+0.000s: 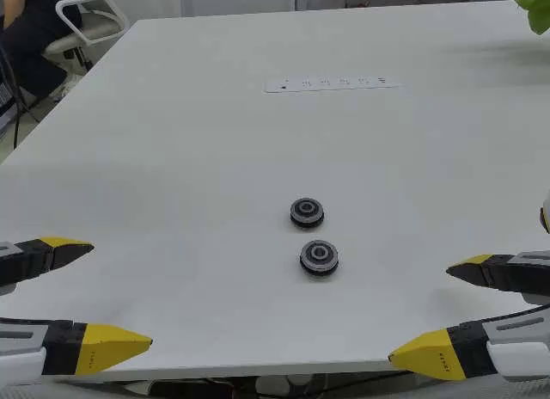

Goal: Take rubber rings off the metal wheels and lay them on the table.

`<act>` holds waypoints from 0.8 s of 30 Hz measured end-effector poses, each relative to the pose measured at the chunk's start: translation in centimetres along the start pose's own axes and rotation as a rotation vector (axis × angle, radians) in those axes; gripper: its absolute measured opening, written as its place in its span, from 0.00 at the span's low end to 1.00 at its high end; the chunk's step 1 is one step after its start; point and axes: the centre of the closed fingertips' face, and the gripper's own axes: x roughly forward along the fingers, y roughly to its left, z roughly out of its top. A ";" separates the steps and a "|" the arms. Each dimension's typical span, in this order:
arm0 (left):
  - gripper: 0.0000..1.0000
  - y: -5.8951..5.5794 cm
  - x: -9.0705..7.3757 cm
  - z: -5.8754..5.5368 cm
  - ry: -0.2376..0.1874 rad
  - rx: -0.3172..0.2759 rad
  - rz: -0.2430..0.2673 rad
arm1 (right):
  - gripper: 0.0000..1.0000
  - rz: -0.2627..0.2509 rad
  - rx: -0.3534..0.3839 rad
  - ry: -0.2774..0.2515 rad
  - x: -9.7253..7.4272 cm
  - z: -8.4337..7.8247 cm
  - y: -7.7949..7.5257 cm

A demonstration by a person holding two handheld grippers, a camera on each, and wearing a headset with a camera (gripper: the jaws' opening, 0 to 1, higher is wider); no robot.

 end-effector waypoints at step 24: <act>0.94 0.0 0.1 0.1 -0.004 -0.007 0.000 | 0.90 0.000 0.008 0.012 0.1 -0.1 -0.2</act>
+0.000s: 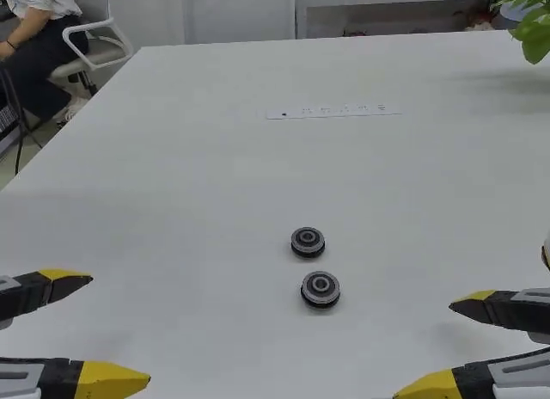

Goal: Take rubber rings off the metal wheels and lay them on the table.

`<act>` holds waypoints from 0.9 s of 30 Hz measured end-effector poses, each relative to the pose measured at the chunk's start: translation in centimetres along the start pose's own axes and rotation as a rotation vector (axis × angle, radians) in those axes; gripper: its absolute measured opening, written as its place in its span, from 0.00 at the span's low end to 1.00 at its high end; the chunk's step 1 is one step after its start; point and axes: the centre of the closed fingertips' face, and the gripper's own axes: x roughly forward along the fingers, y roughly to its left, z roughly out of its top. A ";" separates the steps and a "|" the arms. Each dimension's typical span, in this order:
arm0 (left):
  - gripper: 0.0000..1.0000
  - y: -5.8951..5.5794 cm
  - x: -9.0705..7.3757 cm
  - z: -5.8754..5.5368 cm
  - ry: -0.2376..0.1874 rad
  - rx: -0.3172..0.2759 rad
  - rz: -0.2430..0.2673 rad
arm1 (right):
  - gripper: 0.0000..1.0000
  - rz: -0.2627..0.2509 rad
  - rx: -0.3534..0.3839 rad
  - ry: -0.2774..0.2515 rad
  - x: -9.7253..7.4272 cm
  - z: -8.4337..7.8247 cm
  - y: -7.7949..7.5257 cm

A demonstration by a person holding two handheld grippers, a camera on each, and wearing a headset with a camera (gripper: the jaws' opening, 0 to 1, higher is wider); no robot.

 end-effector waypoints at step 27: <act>1.00 -1.0 0.2 0.9 -0.032 0.041 -0.072 | 0.93 0.001 -0.037 -0.005 -0.2 0.4 -0.1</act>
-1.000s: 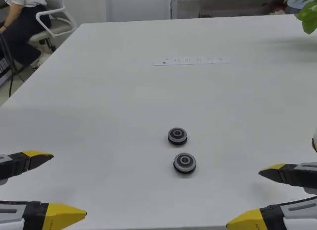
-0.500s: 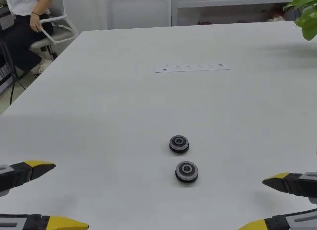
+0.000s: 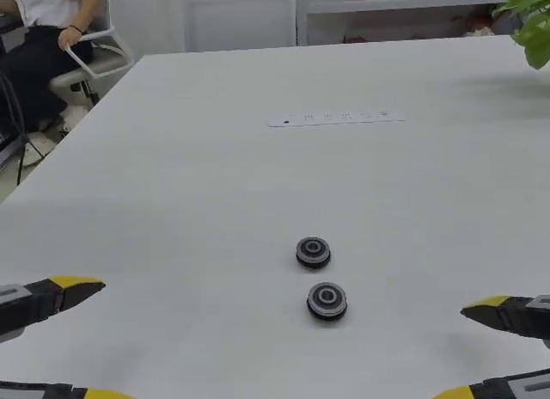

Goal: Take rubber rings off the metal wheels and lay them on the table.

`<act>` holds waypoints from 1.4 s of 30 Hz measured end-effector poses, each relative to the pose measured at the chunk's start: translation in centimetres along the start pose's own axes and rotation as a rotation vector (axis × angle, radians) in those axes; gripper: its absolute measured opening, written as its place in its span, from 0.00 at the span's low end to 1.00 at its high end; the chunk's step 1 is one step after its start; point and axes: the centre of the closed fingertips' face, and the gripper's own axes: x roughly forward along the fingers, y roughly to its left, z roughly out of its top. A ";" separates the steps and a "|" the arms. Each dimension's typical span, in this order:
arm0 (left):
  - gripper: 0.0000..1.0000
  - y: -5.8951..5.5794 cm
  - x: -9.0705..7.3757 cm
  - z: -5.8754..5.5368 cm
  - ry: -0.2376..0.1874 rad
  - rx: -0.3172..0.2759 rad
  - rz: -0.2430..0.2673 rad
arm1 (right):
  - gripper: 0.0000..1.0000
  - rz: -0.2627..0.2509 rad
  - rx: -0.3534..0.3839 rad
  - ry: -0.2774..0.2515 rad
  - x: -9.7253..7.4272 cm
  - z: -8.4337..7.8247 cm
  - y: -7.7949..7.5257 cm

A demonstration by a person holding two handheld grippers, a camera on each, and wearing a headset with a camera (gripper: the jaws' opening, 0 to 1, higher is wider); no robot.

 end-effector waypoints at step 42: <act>1.00 -0.3 -1.8 4.6 -0.095 0.053 -0.001 | 0.91 0.022 -0.010 -0.079 -0.7 2.5 -0.8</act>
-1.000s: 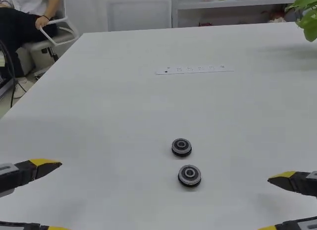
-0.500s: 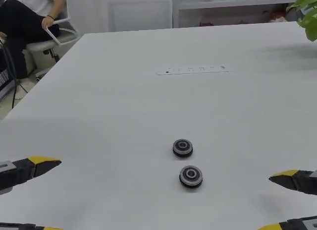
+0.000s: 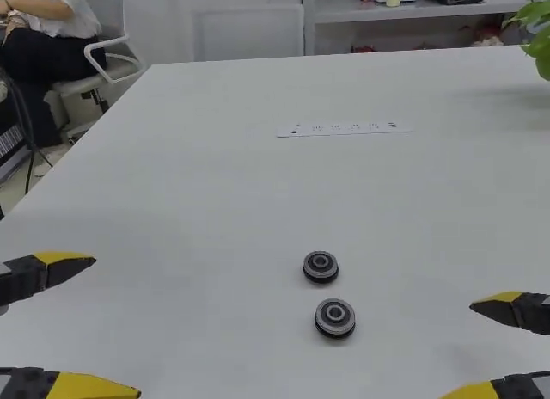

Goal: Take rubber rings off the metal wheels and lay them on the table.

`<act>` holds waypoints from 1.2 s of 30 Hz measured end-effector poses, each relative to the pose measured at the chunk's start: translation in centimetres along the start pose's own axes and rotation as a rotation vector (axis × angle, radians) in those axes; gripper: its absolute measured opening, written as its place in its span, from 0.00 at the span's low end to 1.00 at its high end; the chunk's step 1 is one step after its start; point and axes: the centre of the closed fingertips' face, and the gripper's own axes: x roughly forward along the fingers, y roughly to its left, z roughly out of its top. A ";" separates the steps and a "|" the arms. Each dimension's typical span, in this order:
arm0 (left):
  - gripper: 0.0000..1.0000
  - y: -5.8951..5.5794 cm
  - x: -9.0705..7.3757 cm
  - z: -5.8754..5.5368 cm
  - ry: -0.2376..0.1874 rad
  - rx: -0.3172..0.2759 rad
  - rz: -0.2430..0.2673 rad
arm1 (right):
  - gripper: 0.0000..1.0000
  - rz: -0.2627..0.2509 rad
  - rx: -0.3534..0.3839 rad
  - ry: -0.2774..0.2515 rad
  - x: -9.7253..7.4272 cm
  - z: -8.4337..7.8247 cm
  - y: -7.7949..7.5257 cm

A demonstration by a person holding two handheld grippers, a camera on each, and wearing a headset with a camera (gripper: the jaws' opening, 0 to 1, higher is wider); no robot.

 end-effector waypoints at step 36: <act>0.94 -2.6 7.6 4.7 -0.021 0.182 -0.238 | 0.73 0.083 -0.136 -0.099 2.0 4.2 -0.6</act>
